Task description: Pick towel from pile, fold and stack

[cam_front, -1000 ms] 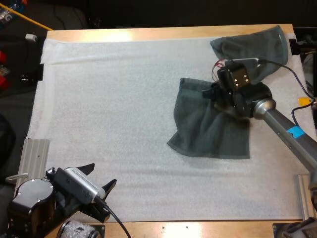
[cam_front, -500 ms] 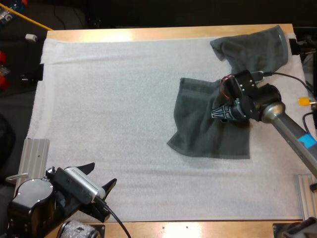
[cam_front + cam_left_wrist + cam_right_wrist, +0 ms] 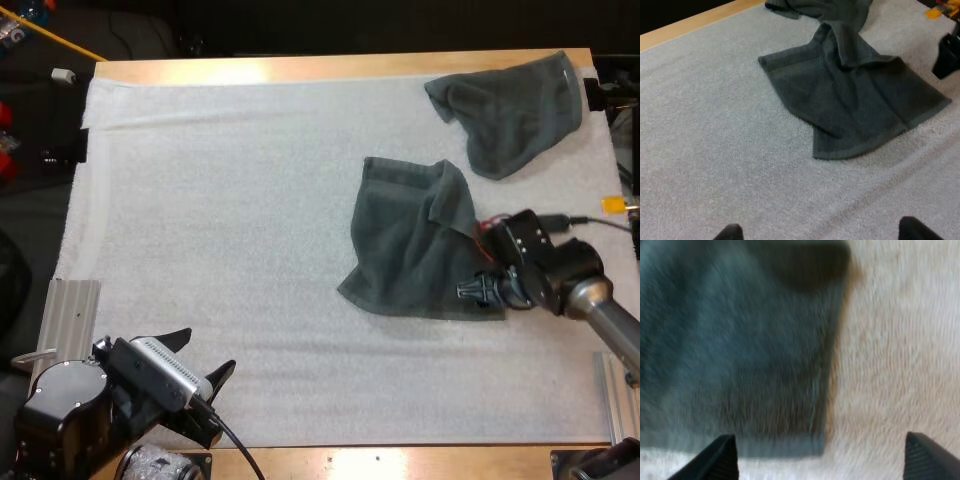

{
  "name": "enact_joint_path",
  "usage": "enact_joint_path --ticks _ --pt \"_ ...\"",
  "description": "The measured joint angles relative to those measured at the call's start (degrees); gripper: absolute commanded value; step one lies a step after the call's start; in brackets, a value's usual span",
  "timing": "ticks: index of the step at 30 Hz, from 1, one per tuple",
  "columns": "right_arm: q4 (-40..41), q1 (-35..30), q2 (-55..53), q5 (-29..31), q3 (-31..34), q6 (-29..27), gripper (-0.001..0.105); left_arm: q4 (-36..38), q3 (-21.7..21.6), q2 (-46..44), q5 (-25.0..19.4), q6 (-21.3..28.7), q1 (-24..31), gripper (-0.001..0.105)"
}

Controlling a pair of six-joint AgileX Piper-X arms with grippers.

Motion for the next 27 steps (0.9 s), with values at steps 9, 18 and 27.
enact_joint_path --ticks 9,18,27 --pt "-9.71 -0.26 -0.46 -3.62 8.42 8.96 0.055 0.18 0.0 0.0 0.0 -0.32 0.0 0.059" --pt "-14.97 -5.65 1.8 -8.08 10.01 13.13 0.044 2.17 0.0 0.0 0.0 -0.61 0.0 0.059" --pt "-15.58 -6.5 6.47 -11.18 10.01 15.95 0.044 3.11 0.0 0.0 0.0 -0.69 0.0 0.059"
